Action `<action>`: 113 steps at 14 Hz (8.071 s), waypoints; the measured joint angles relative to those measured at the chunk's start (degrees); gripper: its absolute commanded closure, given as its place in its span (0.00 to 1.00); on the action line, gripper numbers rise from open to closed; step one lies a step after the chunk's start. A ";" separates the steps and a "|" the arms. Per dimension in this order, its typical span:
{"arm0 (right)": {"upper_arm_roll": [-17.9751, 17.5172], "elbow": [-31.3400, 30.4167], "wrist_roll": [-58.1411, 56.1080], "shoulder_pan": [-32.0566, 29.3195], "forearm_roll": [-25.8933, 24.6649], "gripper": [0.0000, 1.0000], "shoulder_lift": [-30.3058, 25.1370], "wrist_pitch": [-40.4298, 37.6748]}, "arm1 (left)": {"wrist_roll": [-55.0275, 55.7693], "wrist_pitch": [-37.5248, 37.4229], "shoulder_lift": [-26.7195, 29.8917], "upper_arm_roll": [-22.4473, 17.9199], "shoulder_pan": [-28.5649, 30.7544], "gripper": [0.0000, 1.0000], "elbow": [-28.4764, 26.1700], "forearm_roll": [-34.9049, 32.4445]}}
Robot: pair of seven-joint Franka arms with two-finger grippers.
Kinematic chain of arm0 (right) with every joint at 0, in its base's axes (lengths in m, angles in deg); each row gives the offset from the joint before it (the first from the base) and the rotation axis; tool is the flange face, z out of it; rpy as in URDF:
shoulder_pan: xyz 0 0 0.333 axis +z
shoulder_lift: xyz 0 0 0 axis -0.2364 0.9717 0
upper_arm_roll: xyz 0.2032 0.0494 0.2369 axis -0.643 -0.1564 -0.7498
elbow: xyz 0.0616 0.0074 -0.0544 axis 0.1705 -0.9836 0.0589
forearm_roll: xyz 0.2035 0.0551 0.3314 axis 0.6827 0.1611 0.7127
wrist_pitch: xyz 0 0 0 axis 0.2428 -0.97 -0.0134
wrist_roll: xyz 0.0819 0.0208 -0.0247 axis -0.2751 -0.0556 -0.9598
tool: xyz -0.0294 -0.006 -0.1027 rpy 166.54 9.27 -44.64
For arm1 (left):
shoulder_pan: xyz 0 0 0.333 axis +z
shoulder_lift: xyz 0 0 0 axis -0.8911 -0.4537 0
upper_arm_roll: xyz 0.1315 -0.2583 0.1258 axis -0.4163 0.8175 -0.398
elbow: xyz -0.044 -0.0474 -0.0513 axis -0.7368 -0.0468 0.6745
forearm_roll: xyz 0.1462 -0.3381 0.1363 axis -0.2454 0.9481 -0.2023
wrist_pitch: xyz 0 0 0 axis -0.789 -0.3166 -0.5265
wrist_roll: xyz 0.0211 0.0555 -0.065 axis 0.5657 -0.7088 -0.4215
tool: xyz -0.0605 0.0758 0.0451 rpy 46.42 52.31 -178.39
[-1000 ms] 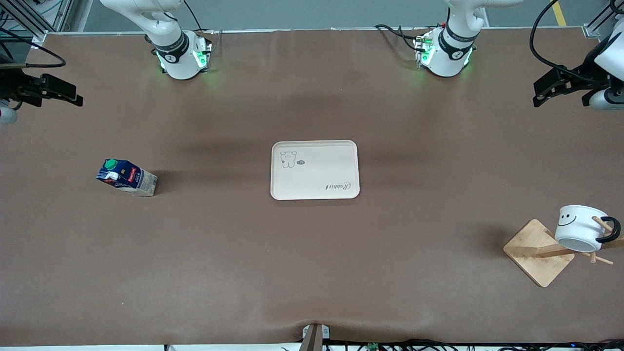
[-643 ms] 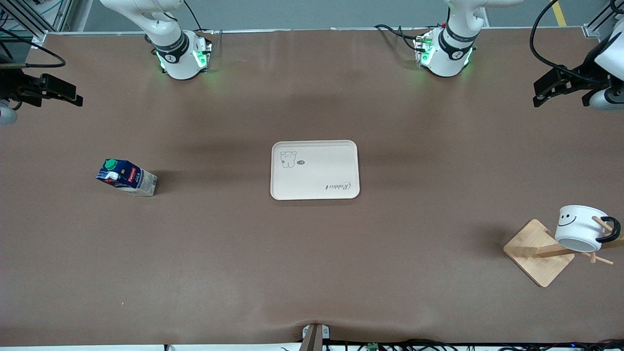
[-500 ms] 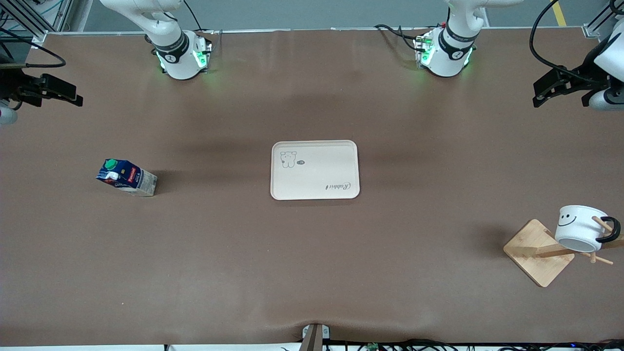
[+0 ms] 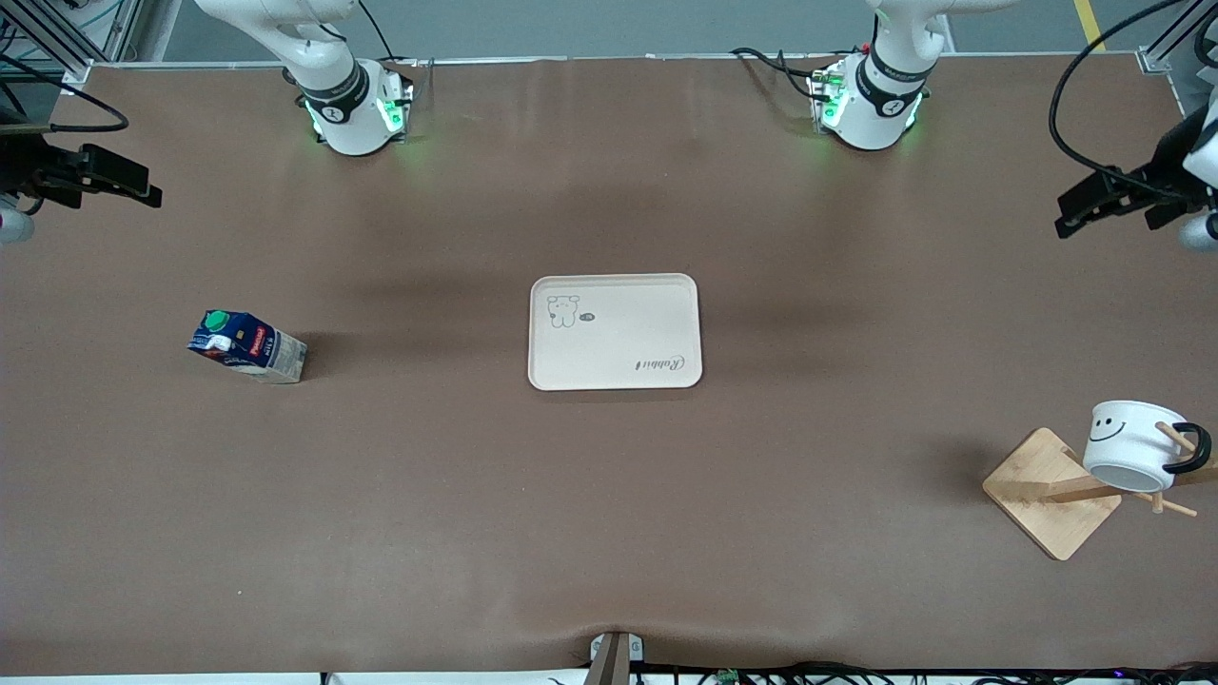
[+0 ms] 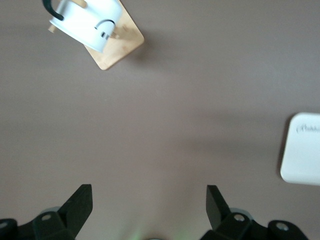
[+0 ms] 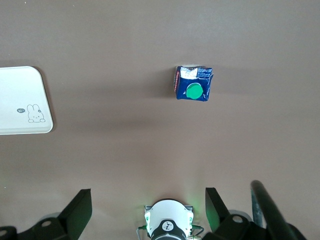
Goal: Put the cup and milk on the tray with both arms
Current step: 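Move the left gripper toward the white mug on the wooden stand, then lower the left gripper and grasp the white mug's rim, then lift the mug off the stand and carry it toward the tray, then lower the mug onto the tray while the right gripper grasps the milk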
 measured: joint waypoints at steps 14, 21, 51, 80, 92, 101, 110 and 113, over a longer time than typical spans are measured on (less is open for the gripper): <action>-0.01 -0.01 0.00 0.00 0.01 0.00 0.55 0.04 | 0.39 48.23 0.98 -0.08 11.43 0.00 -28.20 7.24; -0.04 -0.01 0.00 0.01 0.01 0.00 1.03 0.05 | 0.38 64.51 -2.36 -0.01 11.47 0.12 -32.57 7.47; -0.17 -0.01 -0.01 0.05 0.04 0.00 1.25 0.06 | -2.36 79.69 -10.74 3.59 11.13 1.00 -29.56 7.48; 0.01 0.03 -0.50 -0.12 0.02 0.00 6.83 6.40 | 51.64 52.59 -17.64 31.29 -8.30 1.00 -26.98 2.14; 0.80 -0.09 -1.25 -6.04 0.82 0.00 15.59 9.60 | 66.47 32.65 -40.84 30.82 -18.27 1.00 -4.34 -10.85; 0.40 -1.90 -1.07 -4.20 0.79 0.00 19.90 8.22 | 67.60 32.25 -42.97 28.72 -21.13 0.82 -3.35 -10.90; 0.86 -7.88 -1.07 -4.67 -0.94 0.00 23.45 15.84 | 69.48 32.28 -42.90 28.69 -21.55 0.00 -0.15 -15.42; 0.89 -11.80 -1.07 -4.70 -1.56 0.00 23.50 20.88 | 69.40 32.14 -39.78 28.68 -20.99 0.00 3.34 -15.79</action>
